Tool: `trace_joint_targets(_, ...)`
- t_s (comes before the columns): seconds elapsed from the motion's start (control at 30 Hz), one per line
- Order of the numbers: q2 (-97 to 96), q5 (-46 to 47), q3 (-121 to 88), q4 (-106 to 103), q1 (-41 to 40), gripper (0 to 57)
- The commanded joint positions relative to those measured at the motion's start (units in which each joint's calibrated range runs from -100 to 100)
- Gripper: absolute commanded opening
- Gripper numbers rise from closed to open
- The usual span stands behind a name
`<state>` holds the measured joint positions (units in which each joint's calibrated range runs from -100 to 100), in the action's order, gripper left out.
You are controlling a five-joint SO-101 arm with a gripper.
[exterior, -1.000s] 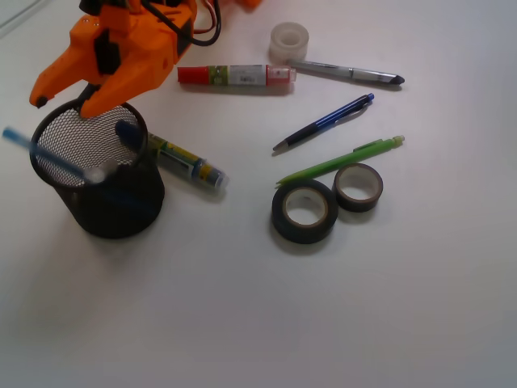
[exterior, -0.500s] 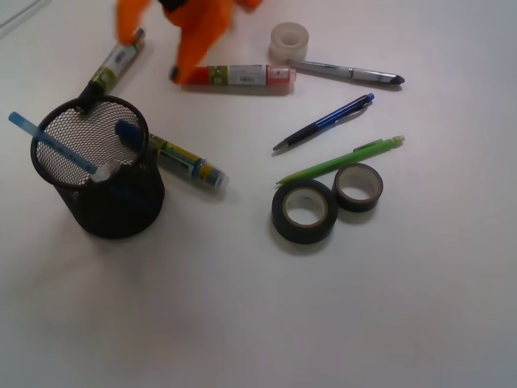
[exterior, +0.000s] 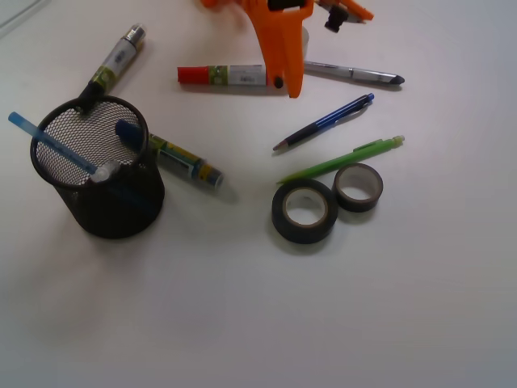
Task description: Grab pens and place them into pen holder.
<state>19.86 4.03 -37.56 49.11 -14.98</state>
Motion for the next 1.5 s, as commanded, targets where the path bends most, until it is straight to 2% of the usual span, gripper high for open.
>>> trace_joint_targets(0.0,-6.05,1.37,7.85,8.80,-2.03,19.8)
trace_joint_targets(0.53,-38.86,1.66,39.73,31.46,-7.56,19.7)
trace_joint_targets(0.87,-52.88,1.66,51.78,31.38,-11.37,19.4)
trace_joint_targets(1.07,-57.90,1.22,52.23,27.96,-12.04,19.2)
trace_joint_targets(1.13,-59.17,1.17,52.14,25.78,-12.04,15.7)
trace_joint_targets(1.23,-60.96,1.17,52.14,24.29,-12.04,1.7)
trace_joint_targets(1.27,-61.55,1.17,52.14,24.29,-12.12,0.0)
trace_joint_targets(1.3,-62.15,1.17,52.05,24.29,-12.12,1.3)
trace_joint_targets(1.47,-62.15,0.49,52.59,24.46,-12.12,0.4)
